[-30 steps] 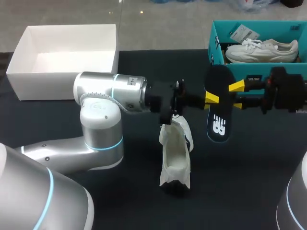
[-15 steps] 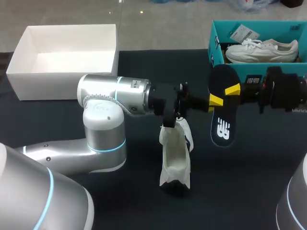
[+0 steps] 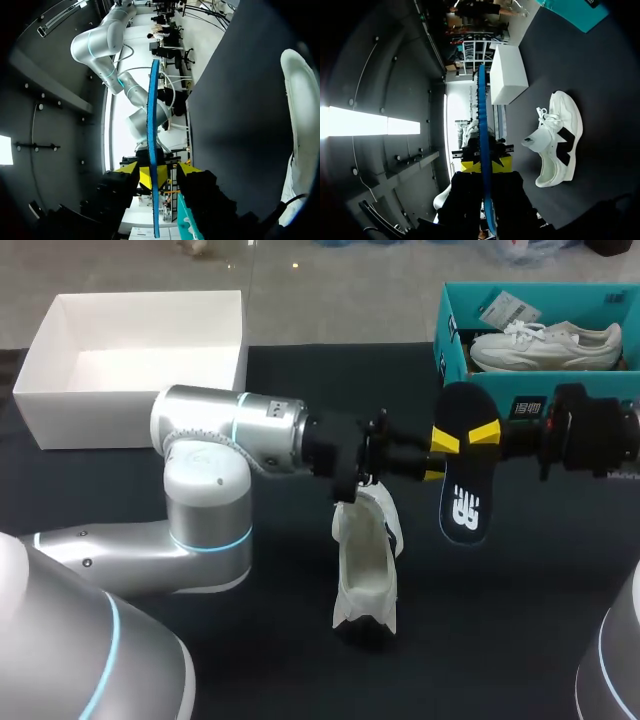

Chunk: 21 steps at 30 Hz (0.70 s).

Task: Take the shoe out of the shoebox, open the shoe tongue, remove and reinsert the insole, then place the shoe into the shoebox

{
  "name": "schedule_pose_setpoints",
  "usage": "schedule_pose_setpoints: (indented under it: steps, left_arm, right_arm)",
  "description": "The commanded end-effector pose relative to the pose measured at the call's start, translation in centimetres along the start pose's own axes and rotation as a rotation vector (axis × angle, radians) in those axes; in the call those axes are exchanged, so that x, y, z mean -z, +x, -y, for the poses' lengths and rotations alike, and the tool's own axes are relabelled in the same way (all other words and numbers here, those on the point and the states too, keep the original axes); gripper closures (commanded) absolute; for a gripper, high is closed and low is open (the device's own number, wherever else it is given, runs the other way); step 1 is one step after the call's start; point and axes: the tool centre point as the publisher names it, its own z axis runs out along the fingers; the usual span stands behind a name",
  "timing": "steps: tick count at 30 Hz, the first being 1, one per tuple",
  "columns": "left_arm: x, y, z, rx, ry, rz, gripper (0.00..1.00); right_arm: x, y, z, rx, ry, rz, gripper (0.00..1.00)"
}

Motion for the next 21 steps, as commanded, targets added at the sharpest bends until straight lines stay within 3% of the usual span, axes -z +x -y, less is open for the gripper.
schedule_pose_setpoints:
  steps: [1, 10, 21]
  left_arm:
    - [2.1, -0.6, 0.6, 0.015, 0.001, -0.063, 0.0]
    - [4.9, -1.2, 0.3, 0.104, 0.044, -0.212, 0.0]
    - [6.7, -3.6, -0.6, 0.298, 0.183, -0.565, 0.0]
  right_arm:
    - [-0.1, -0.4, -0.1, -0.002, 0.004, 0.001, 1.0]
    - [-0.4, -1.6, 0.1, -0.001, 0.003, 0.033, 1.0]
    - [-0.8, -2.4, 0.4, 0.0, 0.01, 0.048, 1.0]
